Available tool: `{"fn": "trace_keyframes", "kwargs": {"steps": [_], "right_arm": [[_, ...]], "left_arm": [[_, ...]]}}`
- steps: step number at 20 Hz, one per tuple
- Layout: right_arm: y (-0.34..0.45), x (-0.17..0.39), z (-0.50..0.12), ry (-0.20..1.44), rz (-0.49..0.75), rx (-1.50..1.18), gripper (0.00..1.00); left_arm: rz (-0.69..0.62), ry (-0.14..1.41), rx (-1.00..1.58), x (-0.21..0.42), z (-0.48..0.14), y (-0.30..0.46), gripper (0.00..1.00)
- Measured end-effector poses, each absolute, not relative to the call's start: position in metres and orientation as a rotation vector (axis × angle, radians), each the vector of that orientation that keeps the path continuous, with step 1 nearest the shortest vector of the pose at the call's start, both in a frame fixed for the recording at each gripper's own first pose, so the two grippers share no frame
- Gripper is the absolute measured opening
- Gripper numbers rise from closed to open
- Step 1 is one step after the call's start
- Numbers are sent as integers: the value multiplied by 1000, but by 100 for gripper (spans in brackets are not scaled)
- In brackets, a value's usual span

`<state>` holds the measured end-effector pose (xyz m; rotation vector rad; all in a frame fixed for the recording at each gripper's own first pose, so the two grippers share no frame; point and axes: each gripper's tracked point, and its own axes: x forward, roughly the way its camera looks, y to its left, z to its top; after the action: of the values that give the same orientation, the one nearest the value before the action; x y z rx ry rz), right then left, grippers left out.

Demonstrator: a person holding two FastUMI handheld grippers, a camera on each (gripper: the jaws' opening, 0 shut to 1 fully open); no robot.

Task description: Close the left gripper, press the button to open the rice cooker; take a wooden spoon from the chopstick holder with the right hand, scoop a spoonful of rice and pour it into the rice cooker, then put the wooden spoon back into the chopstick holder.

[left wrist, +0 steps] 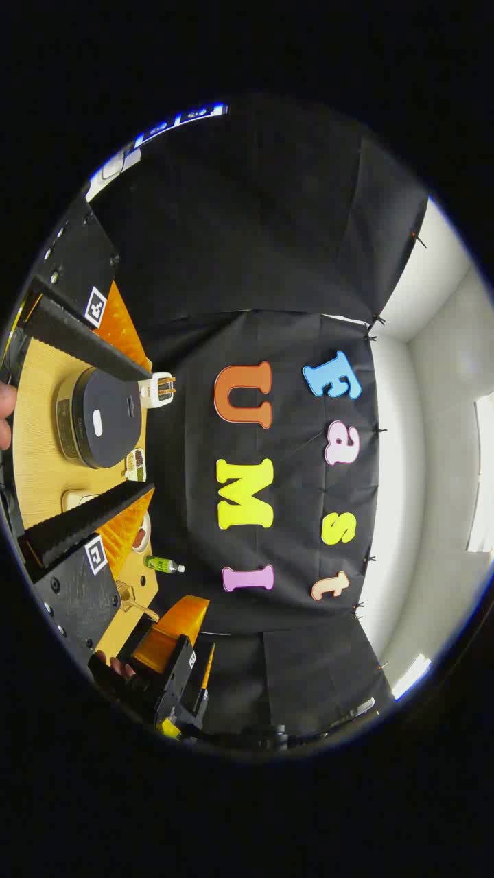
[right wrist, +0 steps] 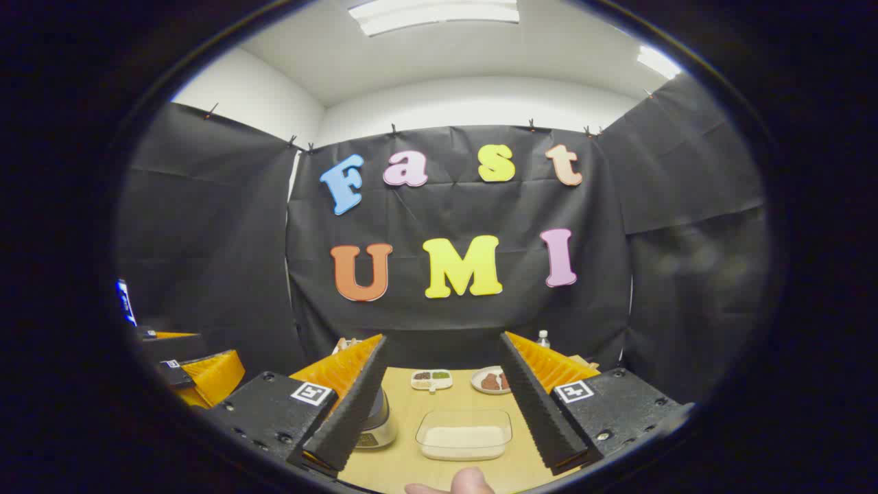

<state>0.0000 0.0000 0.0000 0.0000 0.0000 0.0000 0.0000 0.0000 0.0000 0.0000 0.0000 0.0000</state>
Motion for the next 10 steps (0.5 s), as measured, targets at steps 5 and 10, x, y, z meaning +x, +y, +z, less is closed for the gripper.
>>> {"fn": "trace_keyframes", "kwargs": {"steps": [5, 10], "right_arm": [[-1, -9, 9, -34, -1, 10, 99], [-13, -19, -5, 26, -29, 17, 99]], "left_arm": [[53, -11, -24, -8, 3, 18, 95], [74, -4, -17, -12, 1, 20, 95]]}}
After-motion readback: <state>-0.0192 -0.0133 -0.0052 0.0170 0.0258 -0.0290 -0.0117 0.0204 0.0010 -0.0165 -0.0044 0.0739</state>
